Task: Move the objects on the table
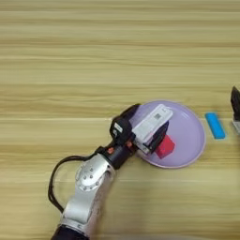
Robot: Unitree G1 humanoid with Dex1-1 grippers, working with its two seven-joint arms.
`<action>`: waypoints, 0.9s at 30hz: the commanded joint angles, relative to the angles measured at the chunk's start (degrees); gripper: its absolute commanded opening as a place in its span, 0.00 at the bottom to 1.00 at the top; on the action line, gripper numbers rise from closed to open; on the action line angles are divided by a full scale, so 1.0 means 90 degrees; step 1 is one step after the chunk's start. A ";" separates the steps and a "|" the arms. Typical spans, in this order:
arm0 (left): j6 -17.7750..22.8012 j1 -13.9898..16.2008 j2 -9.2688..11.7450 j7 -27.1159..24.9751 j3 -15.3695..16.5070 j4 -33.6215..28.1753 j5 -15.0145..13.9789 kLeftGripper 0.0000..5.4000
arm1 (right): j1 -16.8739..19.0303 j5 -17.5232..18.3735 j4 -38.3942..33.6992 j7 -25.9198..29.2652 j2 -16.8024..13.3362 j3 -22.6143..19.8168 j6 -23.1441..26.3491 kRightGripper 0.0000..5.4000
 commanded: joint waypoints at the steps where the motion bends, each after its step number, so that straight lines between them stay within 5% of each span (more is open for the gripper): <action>1: -0.0164 -0.0197 -0.0110 0.0392 0.0531 0.0052 -0.0138 1.00 | 0.0030 -0.0040 0.0050 0.0040 -0.0023 0.0039 -0.0008 1.00; 4: -0.0235 -0.0285 -0.0199 0.0640 0.0870 0.0060 -0.0231 1.00 | 0.0049 -0.0047 0.0008 0.0044 -0.0016 0.0063 -0.0002 1.00; 10: -0.0707 -0.0715 -0.0156 0.1918 0.1666 0.0841 0.0467 1.00 | 0.0076 -0.0056 -0.0007 0.0059 -0.0007 0.0110 -0.0016 1.00; 14: -0.0902 -0.0955 -0.0130 0.2448 0.2142 0.1291 0.0504 1.00 | 0.0106 -0.0066 -0.0028 0.0057 0.0009 0.0136 -0.0032 1.00; 27: -0.1750 -0.1431 0.0051 0.2735 0.2531 0.2805 0.0753 1.00 | 0.0448 -0.0142 -0.0283 0.0271 0.0102 0.0423 -0.0349 1.00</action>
